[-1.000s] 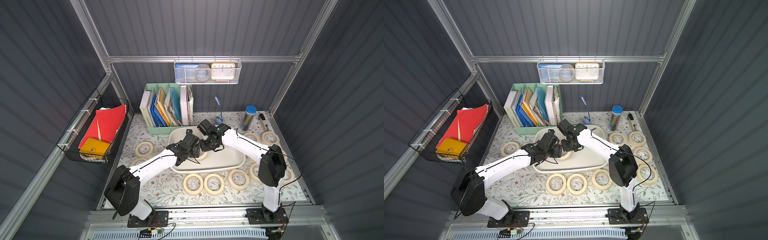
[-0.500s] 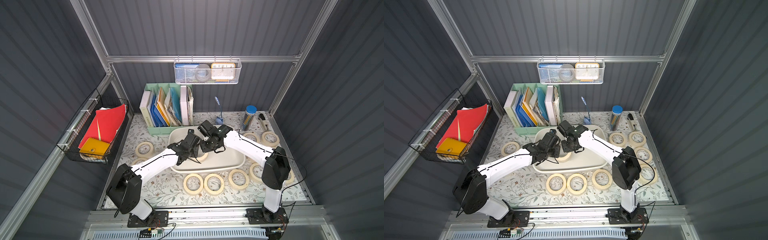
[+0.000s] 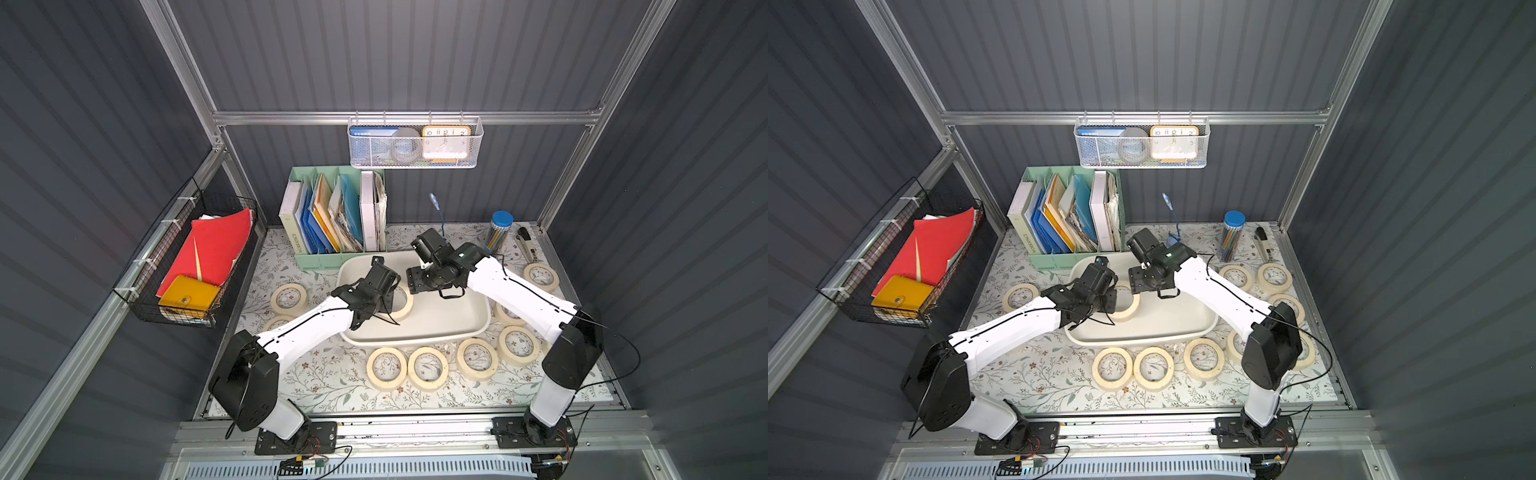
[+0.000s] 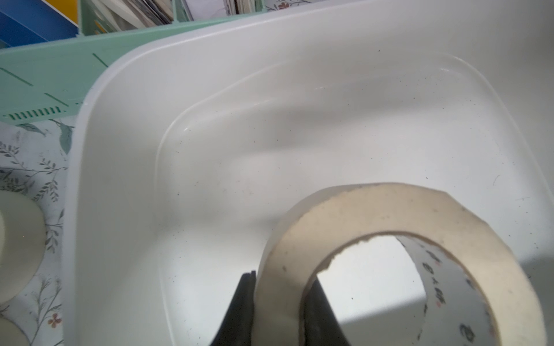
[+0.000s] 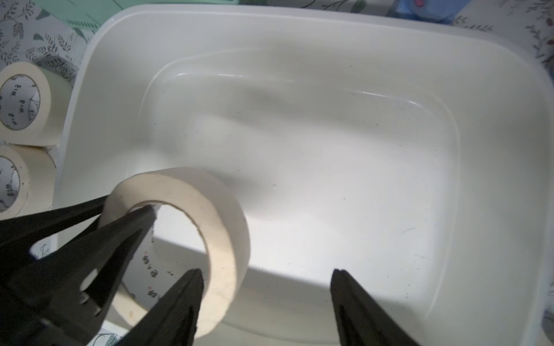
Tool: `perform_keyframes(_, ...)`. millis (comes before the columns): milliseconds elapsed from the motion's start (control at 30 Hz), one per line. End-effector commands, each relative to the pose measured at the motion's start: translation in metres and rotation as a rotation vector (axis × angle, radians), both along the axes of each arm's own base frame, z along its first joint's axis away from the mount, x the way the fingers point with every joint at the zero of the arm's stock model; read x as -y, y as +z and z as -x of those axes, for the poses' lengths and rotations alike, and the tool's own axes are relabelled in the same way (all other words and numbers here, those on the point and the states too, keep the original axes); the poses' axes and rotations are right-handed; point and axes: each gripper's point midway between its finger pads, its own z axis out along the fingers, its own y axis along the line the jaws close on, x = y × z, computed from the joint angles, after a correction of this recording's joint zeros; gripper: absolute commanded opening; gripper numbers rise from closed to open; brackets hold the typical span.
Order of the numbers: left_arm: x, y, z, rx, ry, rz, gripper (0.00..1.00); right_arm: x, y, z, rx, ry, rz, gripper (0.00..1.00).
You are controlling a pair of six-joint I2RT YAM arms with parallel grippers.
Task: Take out the art tape in the storage box
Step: Pick up the art tape from the storage box.
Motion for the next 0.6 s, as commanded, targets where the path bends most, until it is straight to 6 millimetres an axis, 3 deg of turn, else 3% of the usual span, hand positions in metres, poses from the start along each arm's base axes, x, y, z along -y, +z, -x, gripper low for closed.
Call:
perform_keyframes(0, -0.025, 0.043, 0.009, 0.095, 0.085, 0.037, 0.00, 0.041, -0.004, 0.000, -0.013, -0.071, 0.075, 0.73)
perform_keyframes(100, -0.061, 0.060, 0.030, 0.134, 0.199, 0.012, 0.00, 0.065, -0.006, 0.000, -0.027, -0.114, 0.078, 0.73)
perform_keyframes(233, -0.126, 0.066, 0.067, 0.116, 0.374, -0.115, 0.00, 0.083, -0.018, 0.006, -0.051, -0.145, 0.076, 0.73)
perform_keyframes(433, -0.210, 0.068, 0.112, 0.151, 0.657, -0.051, 0.00, 0.081, -0.034, 0.011, -0.110, -0.126, 0.055, 0.73)
perform_keyframes(567, -0.238, 0.049, 0.138, 0.081, 0.802, -0.031, 0.00, 0.082, -0.037, 0.011, -0.118, -0.111, 0.064, 0.73)
